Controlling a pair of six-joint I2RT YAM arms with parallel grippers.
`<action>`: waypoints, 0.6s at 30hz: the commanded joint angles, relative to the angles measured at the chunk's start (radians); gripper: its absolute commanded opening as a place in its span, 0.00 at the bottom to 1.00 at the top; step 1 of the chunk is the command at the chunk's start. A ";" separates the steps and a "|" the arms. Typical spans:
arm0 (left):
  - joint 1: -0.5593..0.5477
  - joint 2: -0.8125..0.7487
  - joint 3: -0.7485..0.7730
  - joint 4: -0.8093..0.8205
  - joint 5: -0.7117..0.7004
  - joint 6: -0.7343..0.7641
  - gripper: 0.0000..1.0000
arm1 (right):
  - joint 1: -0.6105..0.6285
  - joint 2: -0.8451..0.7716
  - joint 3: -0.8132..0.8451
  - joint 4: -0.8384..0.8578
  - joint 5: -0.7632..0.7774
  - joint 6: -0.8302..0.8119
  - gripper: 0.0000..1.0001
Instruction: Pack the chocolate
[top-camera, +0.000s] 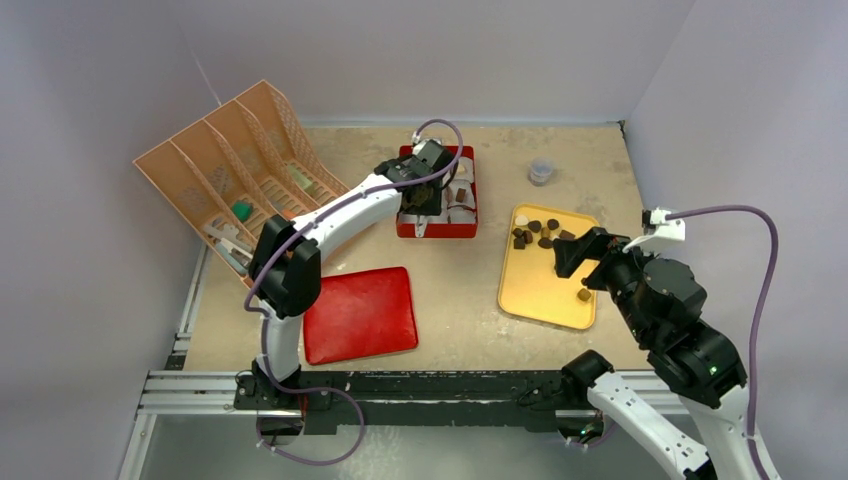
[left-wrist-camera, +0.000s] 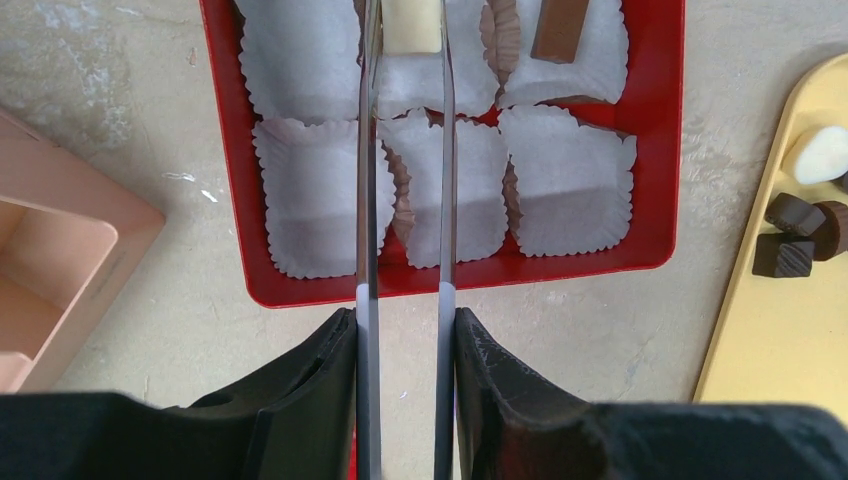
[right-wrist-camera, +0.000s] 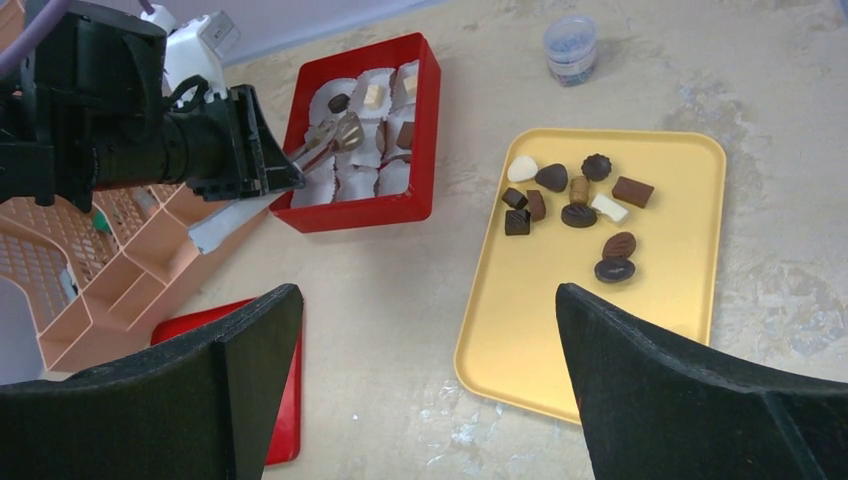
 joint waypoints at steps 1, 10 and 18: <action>0.005 0.004 0.043 0.025 0.009 -0.003 0.22 | -0.005 0.011 0.037 0.028 0.014 -0.022 0.99; 0.005 0.008 0.043 0.034 0.029 -0.009 0.23 | -0.005 0.010 0.040 0.024 0.021 -0.034 0.99; 0.005 0.018 0.048 0.040 0.041 -0.010 0.25 | -0.004 0.008 0.049 0.014 0.029 -0.039 0.99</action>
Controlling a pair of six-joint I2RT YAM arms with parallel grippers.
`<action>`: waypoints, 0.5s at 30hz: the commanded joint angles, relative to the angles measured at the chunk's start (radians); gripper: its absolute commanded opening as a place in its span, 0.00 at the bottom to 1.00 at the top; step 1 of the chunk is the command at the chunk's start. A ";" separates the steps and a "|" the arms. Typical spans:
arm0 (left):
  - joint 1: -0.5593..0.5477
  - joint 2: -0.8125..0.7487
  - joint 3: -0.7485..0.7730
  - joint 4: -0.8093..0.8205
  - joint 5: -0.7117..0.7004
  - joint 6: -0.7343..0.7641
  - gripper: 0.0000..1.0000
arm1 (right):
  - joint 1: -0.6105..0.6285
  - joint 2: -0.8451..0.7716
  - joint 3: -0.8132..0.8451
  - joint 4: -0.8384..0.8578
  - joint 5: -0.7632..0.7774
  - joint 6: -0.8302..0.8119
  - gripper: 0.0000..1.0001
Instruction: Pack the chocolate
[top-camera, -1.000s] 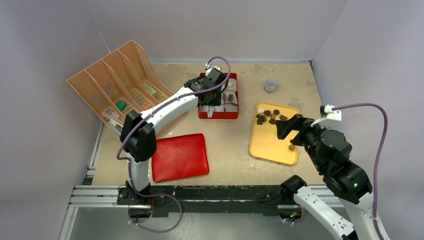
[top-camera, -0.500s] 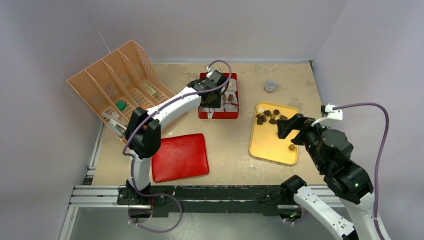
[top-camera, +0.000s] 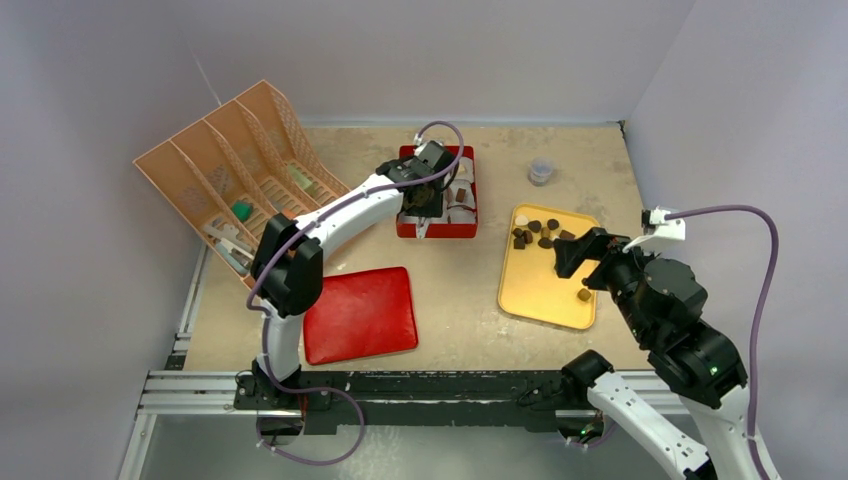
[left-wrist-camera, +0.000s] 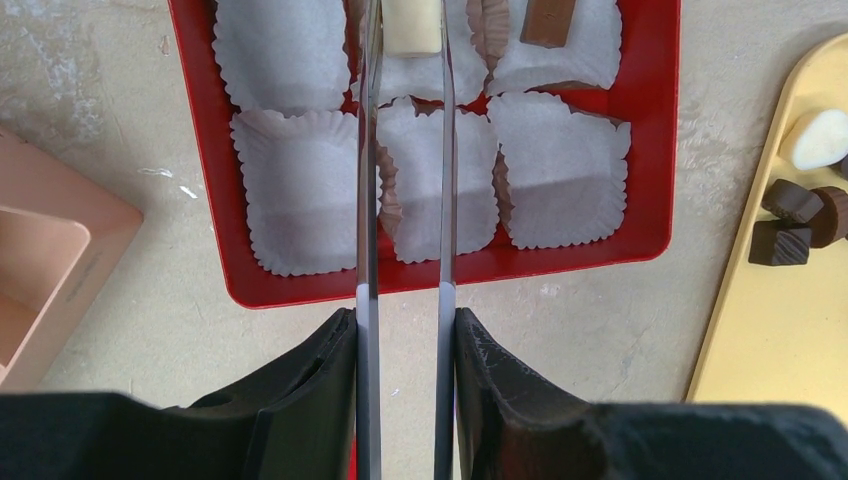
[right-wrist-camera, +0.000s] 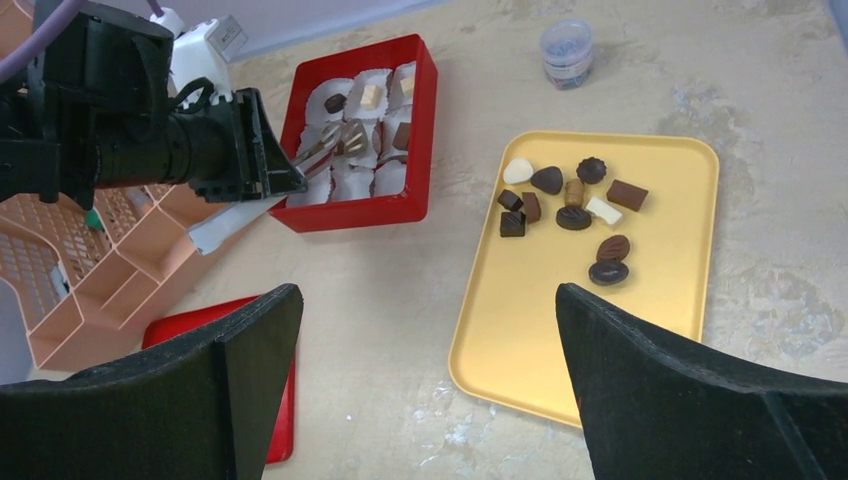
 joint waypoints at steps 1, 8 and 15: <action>0.006 0.004 0.050 0.039 0.007 -0.010 0.26 | -0.004 0.006 0.046 0.014 0.029 -0.022 0.99; 0.005 0.004 0.048 0.044 0.019 -0.010 0.31 | -0.005 0.005 0.051 0.010 0.027 -0.025 0.99; 0.006 0.003 0.056 0.041 0.016 -0.003 0.33 | -0.005 0.006 0.055 0.011 0.028 -0.027 0.99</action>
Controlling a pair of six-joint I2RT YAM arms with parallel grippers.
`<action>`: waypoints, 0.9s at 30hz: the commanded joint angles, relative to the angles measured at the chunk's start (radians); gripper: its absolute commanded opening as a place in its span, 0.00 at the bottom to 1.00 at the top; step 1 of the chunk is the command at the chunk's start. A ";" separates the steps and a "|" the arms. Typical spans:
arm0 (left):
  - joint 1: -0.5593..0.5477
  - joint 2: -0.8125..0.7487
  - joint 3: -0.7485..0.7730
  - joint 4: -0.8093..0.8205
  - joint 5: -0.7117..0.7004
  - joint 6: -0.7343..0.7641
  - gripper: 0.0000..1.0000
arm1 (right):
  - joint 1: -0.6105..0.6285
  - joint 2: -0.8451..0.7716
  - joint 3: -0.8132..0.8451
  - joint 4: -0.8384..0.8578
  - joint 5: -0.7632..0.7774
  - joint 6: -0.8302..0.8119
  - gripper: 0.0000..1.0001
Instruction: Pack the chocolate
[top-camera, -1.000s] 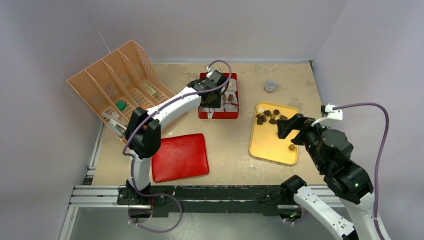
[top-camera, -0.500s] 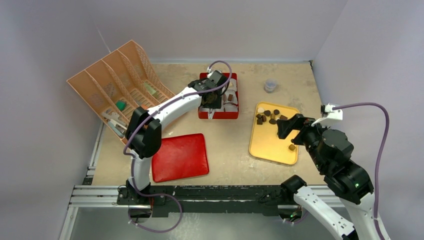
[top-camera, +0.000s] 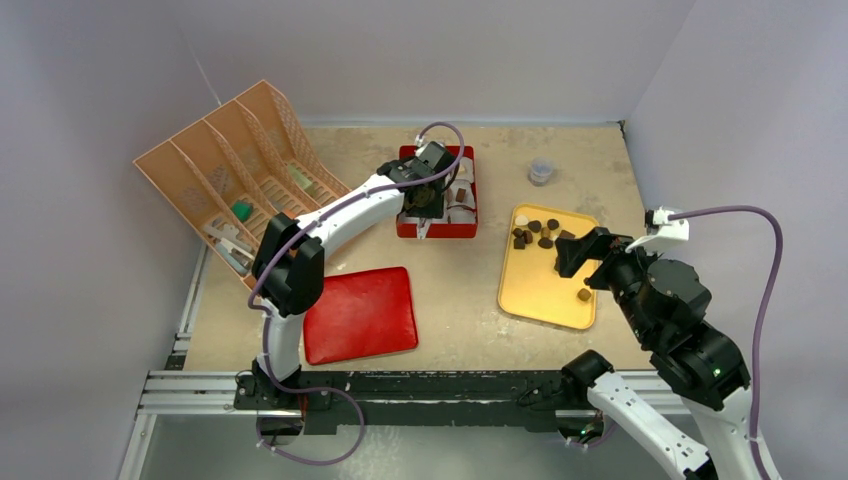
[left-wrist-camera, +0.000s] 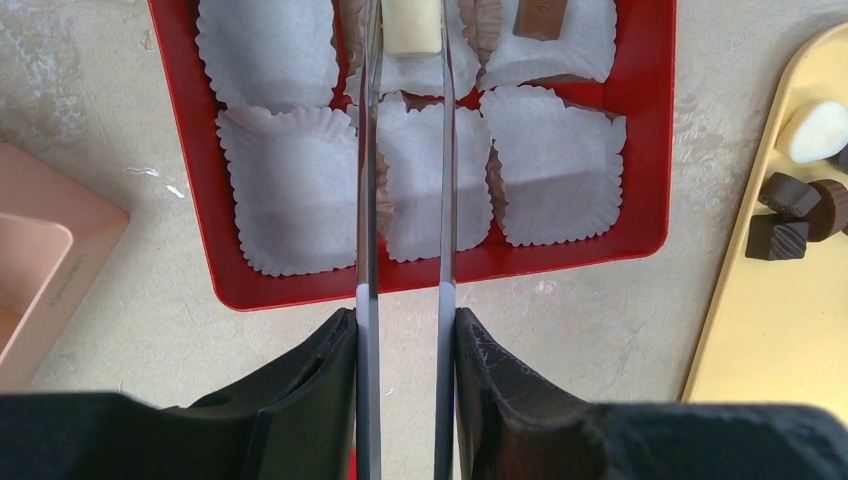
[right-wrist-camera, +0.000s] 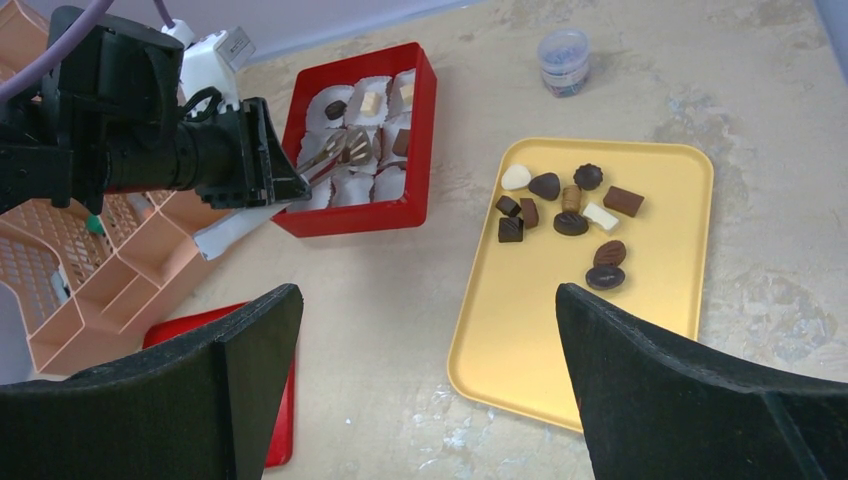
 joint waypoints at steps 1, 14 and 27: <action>0.006 -0.006 0.057 0.037 -0.002 -0.003 0.34 | -0.004 0.006 0.039 0.012 0.020 -0.019 0.99; 0.004 -0.018 0.070 0.033 -0.018 0.001 0.38 | -0.005 0.002 0.045 0.003 0.027 -0.022 0.99; -0.004 -0.107 0.095 0.058 0.022 0.009 0.34 | -0.004 -0.003 0.061 -0.008 0.022 -0.017 0.99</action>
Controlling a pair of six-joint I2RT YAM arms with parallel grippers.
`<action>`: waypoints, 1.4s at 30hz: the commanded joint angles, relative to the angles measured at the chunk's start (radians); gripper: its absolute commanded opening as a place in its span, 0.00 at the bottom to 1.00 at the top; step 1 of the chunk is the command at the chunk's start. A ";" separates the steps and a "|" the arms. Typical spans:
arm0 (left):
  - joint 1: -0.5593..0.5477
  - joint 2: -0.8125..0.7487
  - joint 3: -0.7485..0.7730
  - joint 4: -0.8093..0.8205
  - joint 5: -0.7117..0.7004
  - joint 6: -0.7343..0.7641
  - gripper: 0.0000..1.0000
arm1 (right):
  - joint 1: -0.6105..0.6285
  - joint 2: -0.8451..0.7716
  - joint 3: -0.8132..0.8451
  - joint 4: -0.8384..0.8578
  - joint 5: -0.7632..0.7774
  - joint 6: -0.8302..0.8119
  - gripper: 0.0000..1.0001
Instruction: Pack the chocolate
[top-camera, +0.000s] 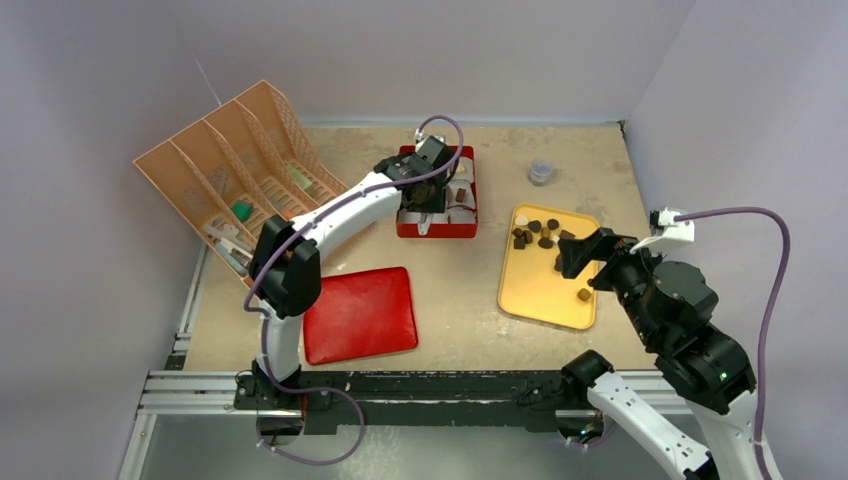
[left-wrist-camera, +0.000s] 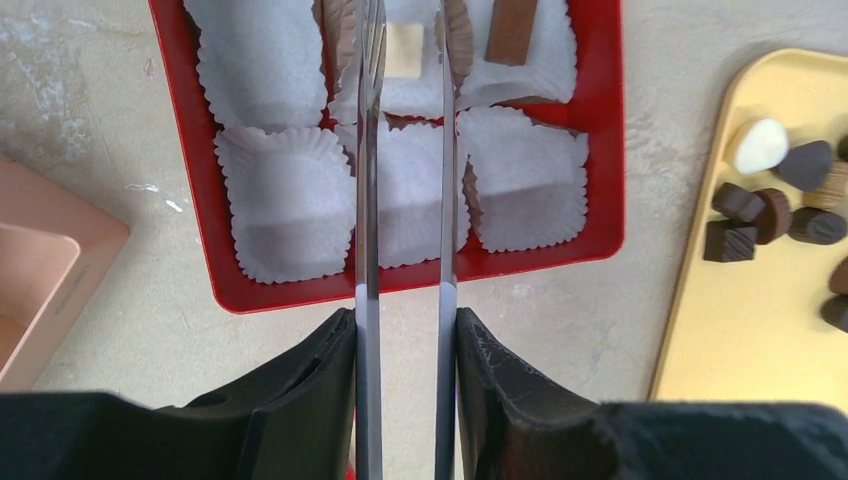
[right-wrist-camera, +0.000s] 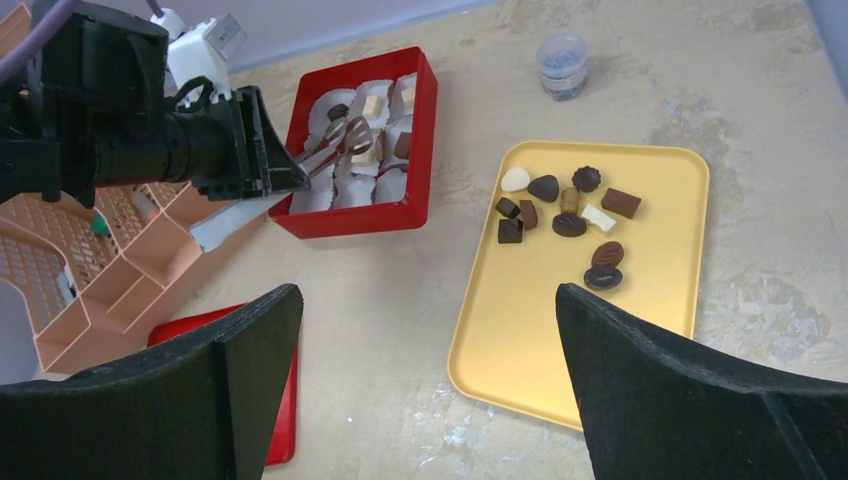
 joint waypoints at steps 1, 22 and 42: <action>-0.008 -0.100 0.075 0.057 0.024 0.017 0.34 | -0.004 -0.003 0.036 0.013 0.019 -0.015 0.99; -0.252 -0.104 0.101 0.197 0.137 0.142 0.34 | -0.005 -0.033 0.068 -0.004 0.048 0.011 0.99; -0.374 0.013 0.034 0.317 0.326 0.242 0.34 | -0.004 -0.077 0.096 -0.021 0.097 0.011 0.99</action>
